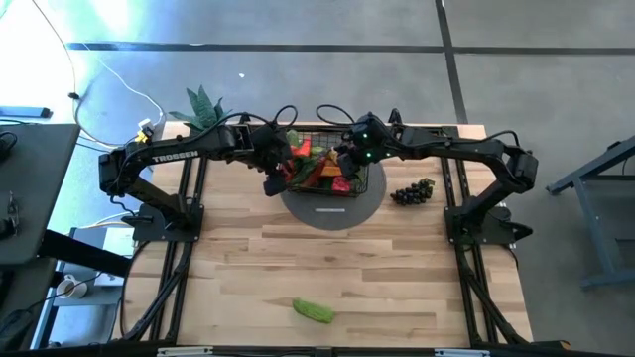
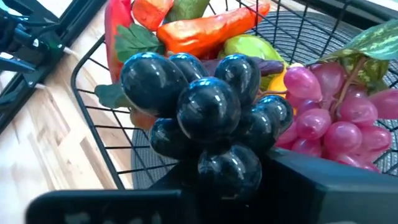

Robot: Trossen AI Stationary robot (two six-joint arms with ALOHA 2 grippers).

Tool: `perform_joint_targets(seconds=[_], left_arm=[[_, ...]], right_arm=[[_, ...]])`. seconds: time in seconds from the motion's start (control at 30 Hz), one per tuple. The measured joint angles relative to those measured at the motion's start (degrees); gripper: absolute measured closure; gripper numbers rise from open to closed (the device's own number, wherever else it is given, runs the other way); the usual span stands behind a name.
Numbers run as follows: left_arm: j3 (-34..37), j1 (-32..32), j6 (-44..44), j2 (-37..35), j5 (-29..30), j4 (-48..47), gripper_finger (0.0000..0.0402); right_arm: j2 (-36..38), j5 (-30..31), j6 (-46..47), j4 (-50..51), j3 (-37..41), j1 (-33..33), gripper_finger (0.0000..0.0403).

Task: Build produce basket
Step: Put the bottom black grapes into the wire basket, then put the cucumber into the wire basket

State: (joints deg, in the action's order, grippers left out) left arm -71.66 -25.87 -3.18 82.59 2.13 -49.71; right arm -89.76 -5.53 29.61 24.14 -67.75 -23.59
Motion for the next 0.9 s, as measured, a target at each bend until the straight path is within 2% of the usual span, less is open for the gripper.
perform_joint_targets(seconds=[0.3,0.43,0.57,0.9], left_arm=[[0.0,0.0,0.0,0.0,0.0,0.0,0.0186],[0.0,0.01,0.0,0.0,0.0,-0.02,0.0186],[0.0,0.04,0.0,0.0,0.0,-0.11,0.0186],[0.0,2.29,0.89,0.0,-0.49,-0.66,0.0186]], right_arm=[[0.0,2.4,1.62,0.02,0.0,-0.02,0.0239],[0.0,1.69,1.65,0.11,-1.18,-0.51,0.02],[0.0,1.41,2.58,2.52,-4.08,-0.81,0.0185],[0.02,3.64,2.95,11.65,-10.87,0.09,0.0183]])
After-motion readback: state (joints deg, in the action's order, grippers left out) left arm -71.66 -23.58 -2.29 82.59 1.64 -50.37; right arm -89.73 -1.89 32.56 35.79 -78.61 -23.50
